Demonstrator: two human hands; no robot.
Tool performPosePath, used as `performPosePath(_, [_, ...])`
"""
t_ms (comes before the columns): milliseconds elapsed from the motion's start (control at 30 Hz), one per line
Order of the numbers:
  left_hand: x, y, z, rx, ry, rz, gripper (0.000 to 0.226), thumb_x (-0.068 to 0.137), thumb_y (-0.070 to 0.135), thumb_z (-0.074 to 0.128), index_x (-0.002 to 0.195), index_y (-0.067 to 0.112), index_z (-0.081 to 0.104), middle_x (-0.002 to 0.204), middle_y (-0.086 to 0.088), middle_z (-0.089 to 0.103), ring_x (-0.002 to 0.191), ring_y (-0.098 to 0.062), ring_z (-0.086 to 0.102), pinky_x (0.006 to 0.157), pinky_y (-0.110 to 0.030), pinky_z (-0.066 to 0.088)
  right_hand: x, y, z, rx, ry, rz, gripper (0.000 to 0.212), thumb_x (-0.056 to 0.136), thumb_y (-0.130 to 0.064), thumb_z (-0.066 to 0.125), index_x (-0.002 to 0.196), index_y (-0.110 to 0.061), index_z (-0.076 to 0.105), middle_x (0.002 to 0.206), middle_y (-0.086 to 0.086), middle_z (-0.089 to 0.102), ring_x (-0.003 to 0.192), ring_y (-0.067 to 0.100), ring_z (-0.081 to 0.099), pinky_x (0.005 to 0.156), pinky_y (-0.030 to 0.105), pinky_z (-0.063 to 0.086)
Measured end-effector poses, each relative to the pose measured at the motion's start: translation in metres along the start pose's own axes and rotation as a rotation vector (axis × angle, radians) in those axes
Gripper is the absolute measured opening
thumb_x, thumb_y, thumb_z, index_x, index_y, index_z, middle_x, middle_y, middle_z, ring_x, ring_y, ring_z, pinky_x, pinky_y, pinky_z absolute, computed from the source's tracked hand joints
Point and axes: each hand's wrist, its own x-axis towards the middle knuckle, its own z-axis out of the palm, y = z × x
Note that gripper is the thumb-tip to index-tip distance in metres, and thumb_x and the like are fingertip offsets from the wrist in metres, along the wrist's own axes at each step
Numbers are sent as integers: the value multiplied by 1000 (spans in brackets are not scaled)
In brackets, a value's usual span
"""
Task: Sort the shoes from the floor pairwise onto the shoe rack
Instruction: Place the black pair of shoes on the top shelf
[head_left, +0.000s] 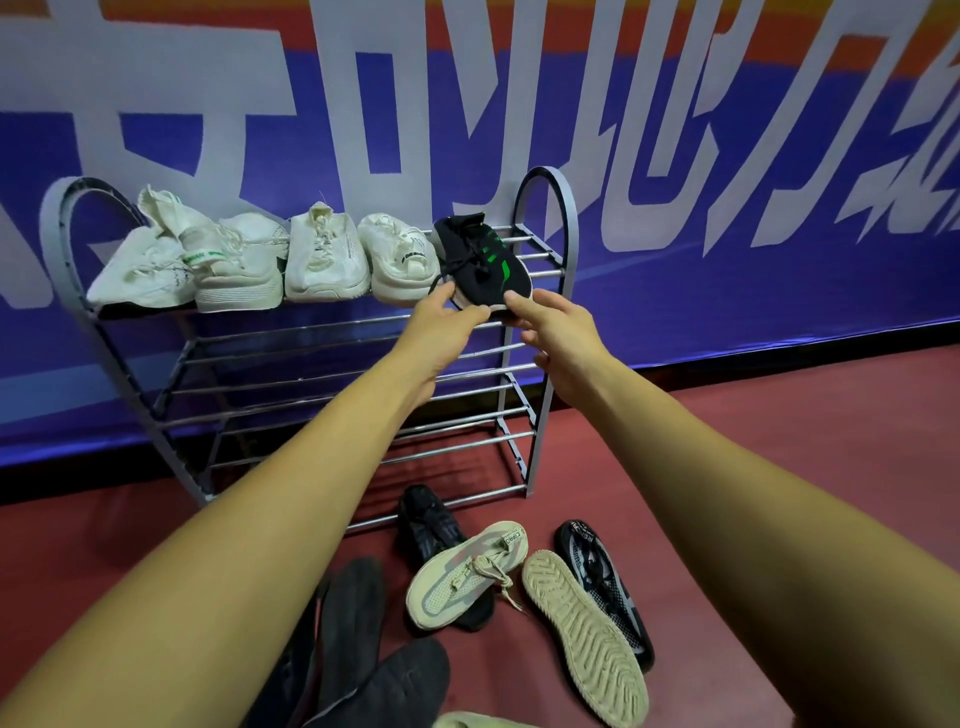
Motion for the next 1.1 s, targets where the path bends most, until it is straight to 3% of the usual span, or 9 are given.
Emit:
performPosePath(100, [6, -1, 1, -45, 23, -2, 29, 98, 21, 57, 120, 38, 51, 99, 13, 62, 92, -5, 53, 77, -26, 42, 9, -3, 6, 10, 16, -31, 65, 88, -34, 74, 142, -9, 46, 124, 8, 68, 98, 10, 61, 76, 24, 43])
performPosePath(300, [15, -10, -1, -41, 2, -12, 30, 97, 18, 57, 112, 43, 49, 95, 20, 64, 94, 0, 57, 72, -23, 41, 23, 6, 18, -9, 90, -46, 58, 88, -35, 73, 134, -11, 49, 129, 10, 63, 119, 22, 58, 91, 34, 44])
performPosePath(433, [17, -8, -6, -45, 13, -16, 42, 96, 19, 59, 135, 33, 50, 100, 21, 61, 105, -8, 56, 80, -30, 40, 31, 5, 22, -9, 122, -91, 59, 90, -34, 72, 140, -11, 50, 132, 11, 62, 123, 26, 57, 100, 37, 46])
performPosePath(533, [17, -9, -11, 1, 2, -29, 54, 95, 19, 61, 145, 26, 43, 109, 13, 62, 110, -11, 56, 76, -27, 42, 30, 7, 22, -50, 81, -74, 65, 91, -37, 69, 147, -13, 45, 138, 10, 60, 129, 27, 53, 106, 40, 43])
performPosePath(633, [18, -12, -15, 47, -13, -45, 65, 94, 22, 63, 153, 25, 34, 125, 5, 60, 109, -13, 57, 70, -23, 42, 25, 3, 17, -69, 24, -62, 66, 95, -36, 65, 150, -12, 39, 139, 9, 59, 124, 23, 55, 93, 32, 40])
performPosePath(733, [15, -12, -17, 43, -9, -43, 64, 93, 23, 63, 151, 26, 37, 125, 4, 60, 110, -12, 58, 73, -25, 44, 17, 0, 12, -127, -14, -62, 60, 96, -35, 63, 148, -14, 40, 116, 7, 65, 92, 14, 62, 70, 21, 45])
performPosePath(833, [12, -12, -21, 69, 34, -3, 54, 93, 20, 61, 144, 23, 45, 116, 4, 63, 105, -12, 61, 74, -26, 47, 11, -2, 8, -155, -17, -42, 49, 95, -23, 63, 139, -12, 45, 95, 6, 62, 61, 6, 53, 42, 11, 39])
performPosePath(967, [4, -14, -33, 93, 88, 15, 42, 92, 18, 60, 133, 21, 55, 104, 4, 64, 99, -12, 61, 74, -27, 47, -2, -3, 0, -262, -35, -65, 41, 91, -18, 63, 131, -12, 53, 100, 7, 68, 65, 7, 58, 42, 11, 39])
performPosePath(1100, [-11, -18, -46, 130, 89, -1, 39, 92, 20, 61, 130, 22, 55, 109, 0, 63, 102, -16, 62, 75, -28, 48, -16, 2, 0, -411, -105, -78, 39, 92, -21, 64, 129, -13, 55, 109, 8, 70, 74, 9, 62, 44, 12, 40])
